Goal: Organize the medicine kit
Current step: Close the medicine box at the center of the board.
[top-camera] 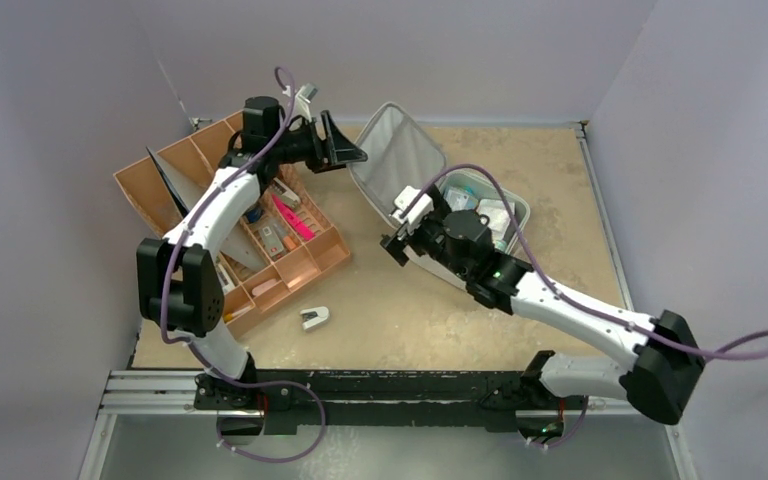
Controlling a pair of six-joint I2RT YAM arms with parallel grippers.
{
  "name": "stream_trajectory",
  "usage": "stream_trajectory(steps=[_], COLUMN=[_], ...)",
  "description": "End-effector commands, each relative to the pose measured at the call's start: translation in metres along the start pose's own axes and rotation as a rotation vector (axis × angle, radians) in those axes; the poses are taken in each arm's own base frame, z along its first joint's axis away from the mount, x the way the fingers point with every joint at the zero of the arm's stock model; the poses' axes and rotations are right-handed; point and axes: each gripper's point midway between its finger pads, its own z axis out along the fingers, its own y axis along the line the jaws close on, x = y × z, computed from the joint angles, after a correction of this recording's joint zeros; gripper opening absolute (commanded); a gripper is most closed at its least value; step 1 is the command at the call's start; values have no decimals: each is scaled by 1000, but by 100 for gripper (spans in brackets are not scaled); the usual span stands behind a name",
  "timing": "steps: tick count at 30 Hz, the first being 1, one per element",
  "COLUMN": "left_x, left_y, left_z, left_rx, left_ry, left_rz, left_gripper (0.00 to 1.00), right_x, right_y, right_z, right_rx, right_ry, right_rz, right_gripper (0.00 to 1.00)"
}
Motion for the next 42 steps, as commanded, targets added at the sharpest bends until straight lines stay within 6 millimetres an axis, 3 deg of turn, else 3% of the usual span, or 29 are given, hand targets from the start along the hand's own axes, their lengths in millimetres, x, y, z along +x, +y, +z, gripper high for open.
stream_trajectory(steps=[1, 5, 9, 17, 24, 31, 42], left_x=[-5, 5, 21, 49, 61, 66, 69], left_y=[-51, -71, -86, -126, -156, -146, -119], left_z=[-5, 3, 15, 34, 31, 32, 25], left_rx=[126, 149, 172, 249, 322, 283, 118], left_ry=[-24, -20, 11, 47, 61, 58, 56], left_rz=[66, 85, 95, 115, 102, 116, 210], left_gripper=[70, 70, 70, 70, 72, 72, 73], right_x=[-25, -58, -88, -99, -102, -109, -91], right_y=[-10, -61, -81, -92, -85, -88, -89], right_z=[-35, -71, -102, -133, -137, -139, -141], right_rx=[13, 256, 306, 361, 319, 330, 372], right_ry=[25, 7, 12, -14, -23, -40, 20], right_rz=[115, 262, 314, 461, 488, 522, 531], right_gripper=[99, 99, 99, 99, 99, 99, 99])
